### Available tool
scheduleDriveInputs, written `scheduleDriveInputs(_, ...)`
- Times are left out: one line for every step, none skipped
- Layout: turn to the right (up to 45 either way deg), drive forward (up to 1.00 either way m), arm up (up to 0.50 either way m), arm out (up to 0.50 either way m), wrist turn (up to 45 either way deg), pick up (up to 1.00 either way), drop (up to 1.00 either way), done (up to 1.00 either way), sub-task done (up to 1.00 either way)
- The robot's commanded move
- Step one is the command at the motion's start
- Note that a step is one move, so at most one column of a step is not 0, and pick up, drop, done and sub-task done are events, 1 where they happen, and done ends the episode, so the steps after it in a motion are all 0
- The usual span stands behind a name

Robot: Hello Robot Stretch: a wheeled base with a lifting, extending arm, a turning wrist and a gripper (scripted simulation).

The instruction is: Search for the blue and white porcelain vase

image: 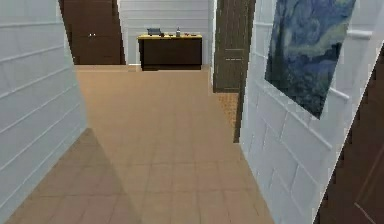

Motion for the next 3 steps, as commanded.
scheduleDriveInputs(0.0,1.0,0.0,0.0,0.0,0.0,0.0,0.0,0.0)
scheduleDriveInputs(0.0,1.0,0.0,0.0,0.0,0.0,0.0,0.0,0.0)
scheduleDriveInputs(3.0,0.0,0.0,0.0,0.0,0.0,0.0,0.0,0.0)
